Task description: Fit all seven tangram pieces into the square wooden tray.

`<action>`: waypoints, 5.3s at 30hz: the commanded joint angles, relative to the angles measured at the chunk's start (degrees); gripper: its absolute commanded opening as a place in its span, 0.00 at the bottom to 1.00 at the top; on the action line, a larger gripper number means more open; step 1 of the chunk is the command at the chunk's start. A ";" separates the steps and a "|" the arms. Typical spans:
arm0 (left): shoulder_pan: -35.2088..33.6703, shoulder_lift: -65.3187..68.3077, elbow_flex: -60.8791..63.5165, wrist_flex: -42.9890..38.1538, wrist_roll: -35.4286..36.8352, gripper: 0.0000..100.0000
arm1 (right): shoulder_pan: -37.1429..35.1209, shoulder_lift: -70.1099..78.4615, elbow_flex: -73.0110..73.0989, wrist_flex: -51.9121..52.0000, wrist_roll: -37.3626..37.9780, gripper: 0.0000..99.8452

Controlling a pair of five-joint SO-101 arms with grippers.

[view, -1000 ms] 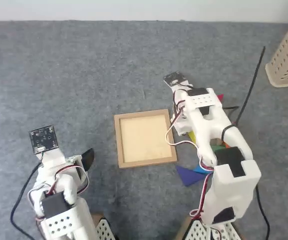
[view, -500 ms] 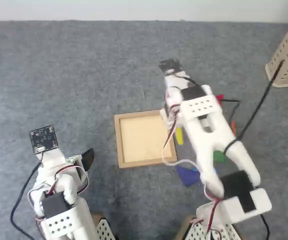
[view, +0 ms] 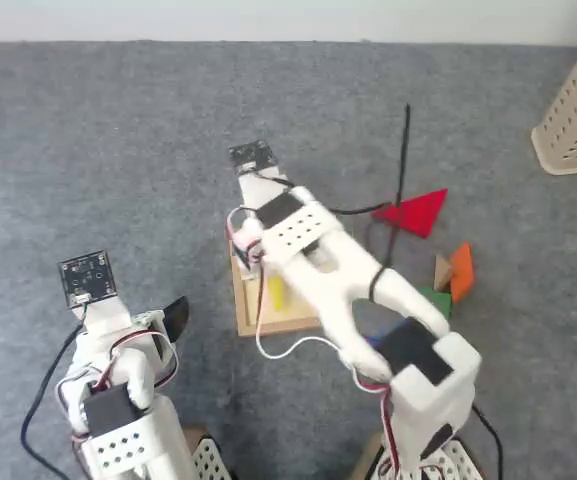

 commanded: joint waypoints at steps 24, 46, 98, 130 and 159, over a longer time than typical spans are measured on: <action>0.09 -0.70 -0.75 -0.09 -0.09 0.35 | 8.31 -8.40 -5.36 8.92 4.48 0.15; 0.09 -0.70 -0.75 -0.09 -0.09 0.35 | 9.19 -17.27 30.15 -26.68 18.64 0.01; 0.09 -0.70 -0.75 -0.09 -0.09 0.35 | 8.75 -12.70 17.76 -9.98 20.04 0.13; 0.09 -0.70 -0.75 -0.09 -0.09 0.35 | 12.44 -11.91 12.66 -9.98 17.14 0.13; 0.09 -0.70 -0.75 -0.09 -0.09 0.35 | 27.12 -2.86 16.18 -9.98 17.05 0.01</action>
